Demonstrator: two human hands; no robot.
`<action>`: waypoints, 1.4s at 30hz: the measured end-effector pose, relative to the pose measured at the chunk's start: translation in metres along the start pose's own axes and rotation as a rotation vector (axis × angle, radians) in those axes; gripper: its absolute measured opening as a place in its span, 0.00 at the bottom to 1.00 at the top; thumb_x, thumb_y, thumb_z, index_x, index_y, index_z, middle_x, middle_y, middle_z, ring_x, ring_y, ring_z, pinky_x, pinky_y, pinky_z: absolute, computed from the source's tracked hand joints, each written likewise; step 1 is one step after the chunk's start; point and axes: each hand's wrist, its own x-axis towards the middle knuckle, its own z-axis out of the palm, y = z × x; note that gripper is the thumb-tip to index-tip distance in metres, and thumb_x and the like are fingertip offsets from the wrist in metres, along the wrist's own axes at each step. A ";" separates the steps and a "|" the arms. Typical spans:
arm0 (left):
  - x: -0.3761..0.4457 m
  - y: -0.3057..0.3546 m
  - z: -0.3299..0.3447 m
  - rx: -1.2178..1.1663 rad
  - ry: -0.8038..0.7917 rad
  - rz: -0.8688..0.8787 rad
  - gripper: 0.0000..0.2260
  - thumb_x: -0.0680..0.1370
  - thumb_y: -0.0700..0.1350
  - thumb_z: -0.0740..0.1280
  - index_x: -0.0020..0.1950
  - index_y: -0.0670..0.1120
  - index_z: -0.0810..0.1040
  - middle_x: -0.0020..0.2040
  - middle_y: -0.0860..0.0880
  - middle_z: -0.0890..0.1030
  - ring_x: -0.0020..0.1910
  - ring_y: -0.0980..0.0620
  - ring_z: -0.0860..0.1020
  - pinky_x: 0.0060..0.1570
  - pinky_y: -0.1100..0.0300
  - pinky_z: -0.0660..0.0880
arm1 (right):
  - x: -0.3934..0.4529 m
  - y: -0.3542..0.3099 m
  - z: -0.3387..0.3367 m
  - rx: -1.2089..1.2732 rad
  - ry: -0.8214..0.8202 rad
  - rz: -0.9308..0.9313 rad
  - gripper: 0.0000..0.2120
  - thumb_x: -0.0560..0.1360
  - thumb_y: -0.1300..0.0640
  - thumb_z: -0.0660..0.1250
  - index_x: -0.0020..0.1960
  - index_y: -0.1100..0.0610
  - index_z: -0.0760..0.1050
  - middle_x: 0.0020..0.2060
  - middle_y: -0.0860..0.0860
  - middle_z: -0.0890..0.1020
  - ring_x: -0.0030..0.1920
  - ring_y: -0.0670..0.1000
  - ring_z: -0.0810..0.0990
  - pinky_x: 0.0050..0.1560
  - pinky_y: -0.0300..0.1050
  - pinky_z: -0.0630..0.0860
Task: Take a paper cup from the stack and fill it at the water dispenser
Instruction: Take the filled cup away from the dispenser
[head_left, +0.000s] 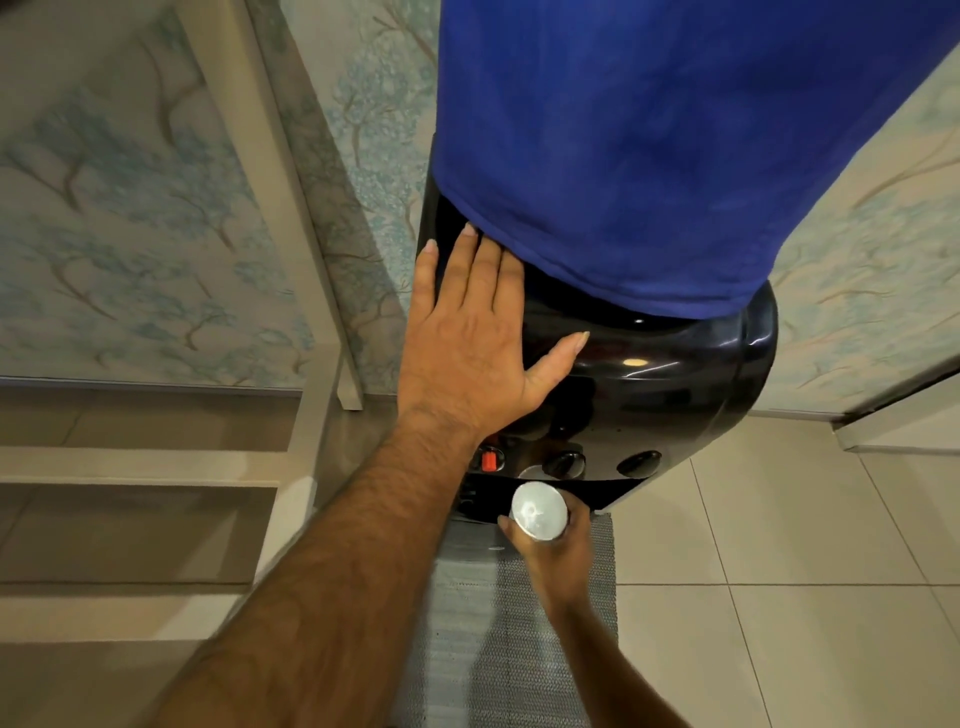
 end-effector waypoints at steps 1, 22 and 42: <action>0.000 0.000 -0.001 -0.003 -0.021 -0.004 0.40 0.78 0.70 0.53 0.75 0.39 0.66 0.75 0.39 0.69 0.78 0.41 0.62 0.77 0.39 0.54 | -0.005 -0.002 -0.004 0.019 -0.002 0.008 0.36 0.57 0.58 0.85 0.58 0.48 0.70 0.51 0.43 0.79 0.51 0.48 0.81 0.43 0.38 0.82; -0.001 -0.018 -0.072 -0.021 -0.357 -0.025 0.45 0.74 0.75 0.40 0.82 0.45 0.50 0.82 0.46 0.53 0.81 0.46 0.50 0.80 0.43 0.45 | -0.087 -0.196 -0.069 0.239 -0.119 -0.251 0.36 0.50 0.49 0.87 0.55 0.42 0.75 0.51 0.36 0.81 0.53 0.41 0.80 0.50 0.43 0.80; 0.045 -0.174 -0.273 0.200 -0.194 -0.319 0.57 0.60 0.79 0.25 0.82 0.48 0.43 0.83 0.46 0.46 0.82 0.45 0.44 0.78 0.44 0.43 | -0.099 -0.467 0.013 0.229 -0.305 -0.482 0.35 0.54 0.42 0.83 0.57 0.46 0.74 0.51 0.43 0.81 0.52 0.47 0.80 0.49 0.44 0.79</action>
